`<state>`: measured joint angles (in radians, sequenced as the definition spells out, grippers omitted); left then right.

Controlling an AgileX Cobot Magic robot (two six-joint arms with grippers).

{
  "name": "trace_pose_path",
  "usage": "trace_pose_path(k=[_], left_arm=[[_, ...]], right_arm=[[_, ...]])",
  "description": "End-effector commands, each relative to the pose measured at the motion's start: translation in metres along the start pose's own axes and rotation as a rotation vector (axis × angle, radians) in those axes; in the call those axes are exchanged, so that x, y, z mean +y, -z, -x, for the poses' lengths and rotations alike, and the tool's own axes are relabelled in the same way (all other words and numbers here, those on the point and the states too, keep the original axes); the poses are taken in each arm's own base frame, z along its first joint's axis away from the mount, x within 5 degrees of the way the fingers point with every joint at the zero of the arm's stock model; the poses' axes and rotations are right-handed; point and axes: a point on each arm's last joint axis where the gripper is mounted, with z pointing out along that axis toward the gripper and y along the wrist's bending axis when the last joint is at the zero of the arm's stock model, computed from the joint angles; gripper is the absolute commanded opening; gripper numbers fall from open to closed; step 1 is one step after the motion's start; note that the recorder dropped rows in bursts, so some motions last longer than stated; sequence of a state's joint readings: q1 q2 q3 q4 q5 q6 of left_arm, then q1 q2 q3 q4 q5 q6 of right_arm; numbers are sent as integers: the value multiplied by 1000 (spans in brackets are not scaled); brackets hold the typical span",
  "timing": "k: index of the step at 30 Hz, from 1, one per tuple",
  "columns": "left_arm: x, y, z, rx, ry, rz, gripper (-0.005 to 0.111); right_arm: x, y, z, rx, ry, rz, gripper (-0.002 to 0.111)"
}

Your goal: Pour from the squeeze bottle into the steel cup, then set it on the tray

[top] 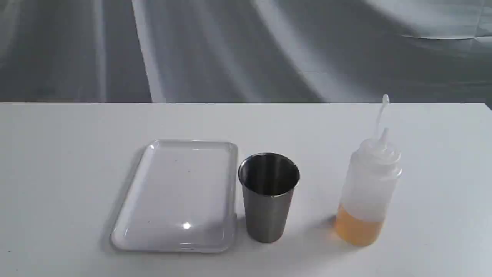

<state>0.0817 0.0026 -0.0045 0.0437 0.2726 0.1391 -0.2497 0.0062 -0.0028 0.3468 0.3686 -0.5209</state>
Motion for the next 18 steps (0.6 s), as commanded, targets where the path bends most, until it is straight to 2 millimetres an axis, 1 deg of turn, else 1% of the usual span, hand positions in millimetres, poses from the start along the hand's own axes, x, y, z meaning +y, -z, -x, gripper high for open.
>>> trace_pose_path(k=[1,14,18], left_arm=[[0,0,-1,-5,2,1,8],[0,0,-1,-5,2,1,8],[0,0,-1,-5,2,1,8]], right_arm=[[-1,0,1,-19,-6,-19,0],[-1,0,2,-27,-12,-21,0],[-1,0,5,-66,-82,-14,0]])
